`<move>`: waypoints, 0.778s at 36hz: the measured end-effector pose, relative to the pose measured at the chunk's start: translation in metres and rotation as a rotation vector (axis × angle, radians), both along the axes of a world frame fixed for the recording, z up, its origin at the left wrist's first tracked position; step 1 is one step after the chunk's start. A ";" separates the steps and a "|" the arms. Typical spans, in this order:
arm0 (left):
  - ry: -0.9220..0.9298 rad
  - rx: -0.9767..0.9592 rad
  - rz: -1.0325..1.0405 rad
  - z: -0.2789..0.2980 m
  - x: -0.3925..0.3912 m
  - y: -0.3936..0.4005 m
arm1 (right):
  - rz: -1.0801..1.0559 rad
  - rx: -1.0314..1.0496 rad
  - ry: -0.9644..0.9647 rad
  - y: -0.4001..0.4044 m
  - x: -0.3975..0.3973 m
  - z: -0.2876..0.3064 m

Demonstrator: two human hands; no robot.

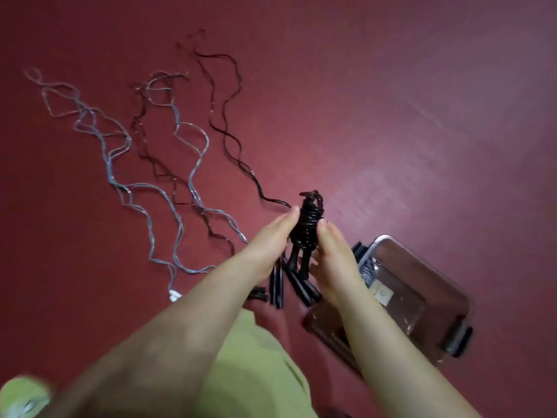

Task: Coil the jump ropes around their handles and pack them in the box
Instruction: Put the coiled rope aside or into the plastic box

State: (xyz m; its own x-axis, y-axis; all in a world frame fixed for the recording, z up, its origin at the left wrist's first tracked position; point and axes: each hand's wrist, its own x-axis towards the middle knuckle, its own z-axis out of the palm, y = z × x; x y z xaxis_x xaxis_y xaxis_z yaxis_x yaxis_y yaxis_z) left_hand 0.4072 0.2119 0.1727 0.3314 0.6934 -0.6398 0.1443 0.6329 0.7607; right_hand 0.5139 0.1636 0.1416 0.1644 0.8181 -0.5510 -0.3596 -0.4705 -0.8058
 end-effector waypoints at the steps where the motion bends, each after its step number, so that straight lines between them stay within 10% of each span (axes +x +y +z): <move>1: 0.052 -0.024 -0.095 -0.003 0.006 0.002 | -0.020 -0.010 -0.026 -0.003 0.009 -0.005; 10: 0.391 0.092 -0.770 -0.059 0.125 -0.033 | -0.284 -0.325 -0.335 -0.058 0.132 -0.082; 19: 0.526 -0.010 -0.795 -0.100 0.140 -0.084 | -0.260 -0.636 -0.485 -0.092 0.190 -0.180; 28: 0.473 0.047 -0.722 -0.090 0.132 -0.057 | -0.299 -0.475 -0.346 -0.077 0.179 -0.166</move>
State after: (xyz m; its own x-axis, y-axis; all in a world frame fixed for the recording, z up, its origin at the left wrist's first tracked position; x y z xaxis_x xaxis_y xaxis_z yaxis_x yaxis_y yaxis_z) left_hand 0.5395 0.1553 0.0824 0.4070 0.4451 -0.7976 0.8070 0.2339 0.5423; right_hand 0.6928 0.0869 -0.0245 0.5798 0.3901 -0.7153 -0.2873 -0.7237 -0.6275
